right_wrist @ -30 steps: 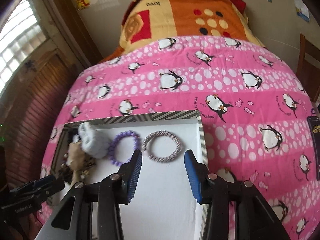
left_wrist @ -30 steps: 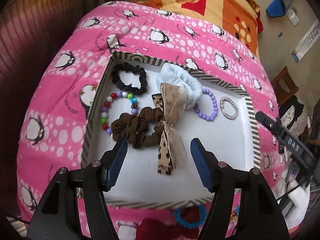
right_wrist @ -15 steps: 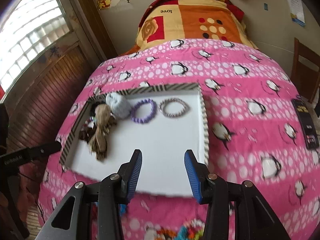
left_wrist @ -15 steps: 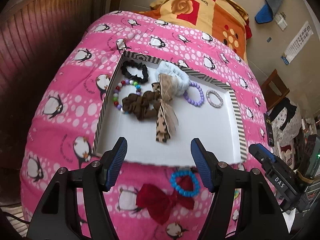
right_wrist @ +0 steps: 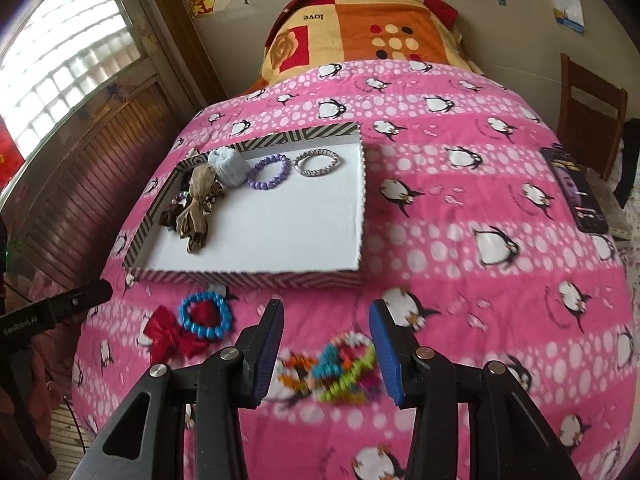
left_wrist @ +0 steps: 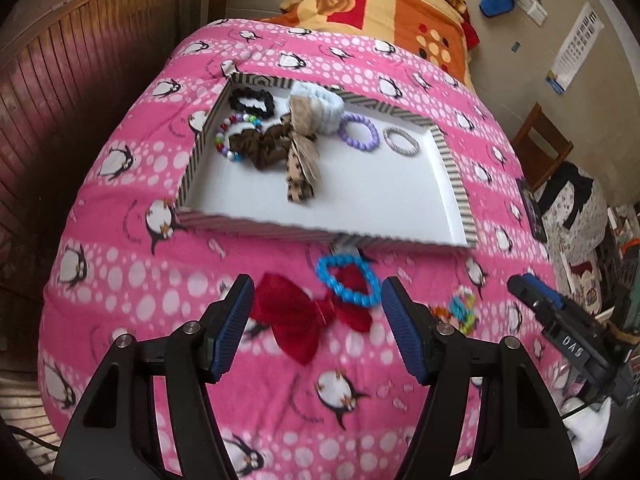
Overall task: Organize jewelry
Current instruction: 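Withdraw both tools from the tray back over the remaining jewelry, then move both tools toward the blue bead bracelet and colourful bead chain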
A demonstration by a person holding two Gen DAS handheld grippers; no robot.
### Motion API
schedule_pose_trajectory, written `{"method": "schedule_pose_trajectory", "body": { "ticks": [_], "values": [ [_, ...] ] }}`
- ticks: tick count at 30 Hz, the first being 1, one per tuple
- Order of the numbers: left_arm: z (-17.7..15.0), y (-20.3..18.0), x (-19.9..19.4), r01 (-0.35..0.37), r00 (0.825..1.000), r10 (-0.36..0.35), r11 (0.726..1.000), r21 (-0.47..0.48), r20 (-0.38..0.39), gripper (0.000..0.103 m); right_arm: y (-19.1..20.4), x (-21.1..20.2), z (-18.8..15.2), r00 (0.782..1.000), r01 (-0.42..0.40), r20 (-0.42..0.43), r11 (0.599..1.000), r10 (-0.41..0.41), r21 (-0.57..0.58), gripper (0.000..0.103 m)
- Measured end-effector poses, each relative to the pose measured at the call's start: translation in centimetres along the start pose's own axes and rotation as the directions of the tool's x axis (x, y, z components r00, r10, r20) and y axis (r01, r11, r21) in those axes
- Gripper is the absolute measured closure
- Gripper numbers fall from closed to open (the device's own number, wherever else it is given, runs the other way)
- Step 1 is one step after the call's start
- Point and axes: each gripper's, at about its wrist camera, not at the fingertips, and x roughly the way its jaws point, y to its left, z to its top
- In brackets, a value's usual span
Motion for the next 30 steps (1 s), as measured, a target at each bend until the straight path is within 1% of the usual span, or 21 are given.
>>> {"method": "schedule_pose_trajectory", "body": {
  "ticks": [6, 16, 30],
  "values": [
    [-2.2, -1.4, -0.4, 0.0, 1.0, 0.001, 1.0, 0.013, -0.016, 0.037, -1.2, -2.3, -1.7, 1.0, 0.014, 0.012, 1.0, -0.014, -0.005, 0.061],
    [-4.2, -2.2, -1.3, -0.01, 1.0, 0.01, 1.0, 0.005, -0.013, 0.037, -2.3, -3.0, -4.0, 1.0, 0.014, -0.014, 1.0, -0.014, -0.014, 0.061],
    [-5.7, -1.1, -1.9, -0.026, 1.0, 0.026, 0.999, -0.031, -0.014, 0.037, -2.6, -3.2, -4.5, 1.0, 0.014, -0.024, 1.0, -0.014, -0.011, 0.061]
  ]
}}
